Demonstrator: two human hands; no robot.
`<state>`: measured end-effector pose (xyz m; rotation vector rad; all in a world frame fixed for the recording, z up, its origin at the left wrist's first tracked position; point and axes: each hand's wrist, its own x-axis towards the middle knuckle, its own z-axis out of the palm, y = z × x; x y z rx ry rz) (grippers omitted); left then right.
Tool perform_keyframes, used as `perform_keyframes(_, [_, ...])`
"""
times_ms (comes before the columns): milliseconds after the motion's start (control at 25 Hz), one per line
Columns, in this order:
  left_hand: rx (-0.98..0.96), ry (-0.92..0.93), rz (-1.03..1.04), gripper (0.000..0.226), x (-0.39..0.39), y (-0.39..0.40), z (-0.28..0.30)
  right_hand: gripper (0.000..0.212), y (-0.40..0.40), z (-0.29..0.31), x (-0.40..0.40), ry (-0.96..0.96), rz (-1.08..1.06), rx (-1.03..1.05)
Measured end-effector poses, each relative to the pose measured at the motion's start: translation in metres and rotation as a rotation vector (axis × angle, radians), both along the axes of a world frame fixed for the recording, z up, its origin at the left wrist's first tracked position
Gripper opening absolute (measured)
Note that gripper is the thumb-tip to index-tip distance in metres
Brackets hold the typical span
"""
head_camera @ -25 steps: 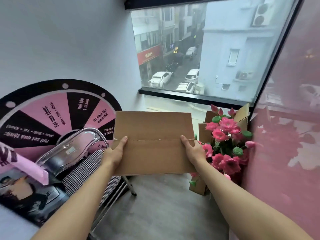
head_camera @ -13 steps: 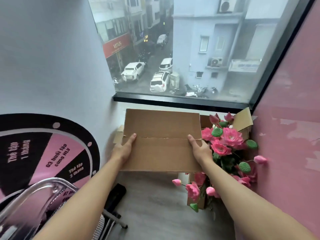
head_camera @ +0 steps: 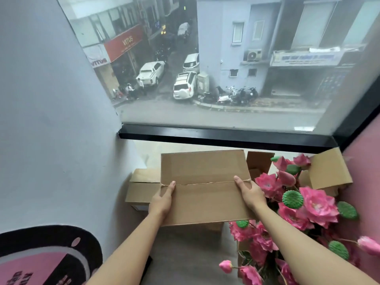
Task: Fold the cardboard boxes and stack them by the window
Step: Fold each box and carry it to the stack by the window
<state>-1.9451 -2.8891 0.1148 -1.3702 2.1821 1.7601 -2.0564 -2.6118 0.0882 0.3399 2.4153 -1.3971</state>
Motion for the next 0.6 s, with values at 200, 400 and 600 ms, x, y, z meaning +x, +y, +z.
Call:
perform_keyframes(200, [0.092, -0.070, -0.086, 0.076, -0.070, -0.037, -0.039, 0.077, -0.031, -0.037, -0.049, -0.067, -0.079, 0.052])
perform_keyframes(400, [0.149, -0.184, -0.234, 0.084, -0.133, -0.073, -0.074, 0.064, -0.056, -0.062, -0.068, -0.107, -0.245, 0.074])
perform_keyframes(600, [0.204, -0.236, -0.279, 0.080, -0.180, -0.090, -0.120, 0.062, -0.070, -0.104, -0.103, -0.158, -0.280, 0.122])
